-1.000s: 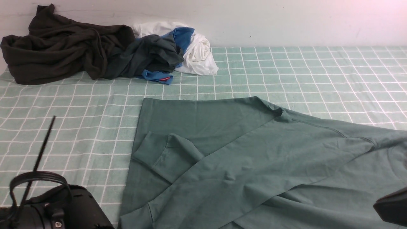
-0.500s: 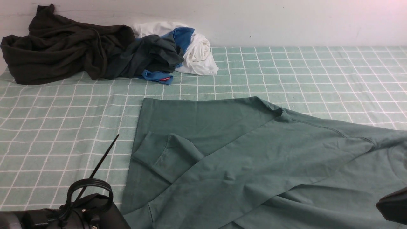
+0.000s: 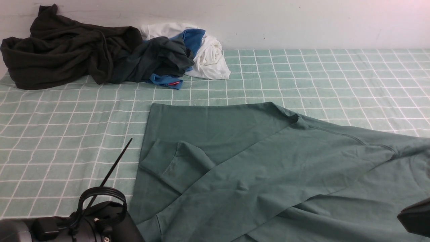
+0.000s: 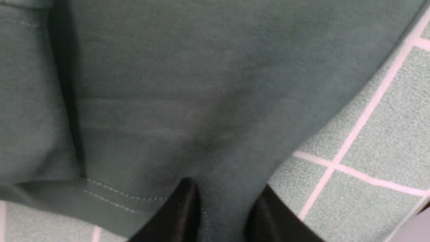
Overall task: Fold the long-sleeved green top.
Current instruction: Use both arms simultaneously to clamp the lower edge of the clothing fabric, then use both arms to drag the lower edge of the fabric forward and fold it over the upper edge
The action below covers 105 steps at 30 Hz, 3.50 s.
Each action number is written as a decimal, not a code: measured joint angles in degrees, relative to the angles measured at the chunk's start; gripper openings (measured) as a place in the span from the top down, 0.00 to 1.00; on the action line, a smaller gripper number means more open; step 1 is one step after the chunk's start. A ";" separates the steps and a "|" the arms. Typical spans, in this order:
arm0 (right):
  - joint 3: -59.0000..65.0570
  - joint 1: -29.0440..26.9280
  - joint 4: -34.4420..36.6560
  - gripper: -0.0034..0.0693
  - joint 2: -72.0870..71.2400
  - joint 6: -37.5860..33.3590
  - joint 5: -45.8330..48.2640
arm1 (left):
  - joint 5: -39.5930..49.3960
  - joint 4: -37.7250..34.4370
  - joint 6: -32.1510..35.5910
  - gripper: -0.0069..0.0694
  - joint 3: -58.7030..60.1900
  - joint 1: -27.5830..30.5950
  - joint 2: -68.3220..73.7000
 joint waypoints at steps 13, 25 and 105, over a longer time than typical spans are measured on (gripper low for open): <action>0.00 0.00 0.00 0.97 0.00 -6.38 0.00 | 5.31 -1.35 -0.86 0.90 -1.12 0.41 -1.97; 6.18 0.00 0.90 0.47 4.75 -22.60 -0.38 | 15.37 -1.35 0.51 0.90 1.22 8.92 -16.62; -35.98 -21.87 -2.93 0.94 63.25 -47.85 -19.25 | 14.04 8.55 0.59 0.88 -65.28 38.96 30.88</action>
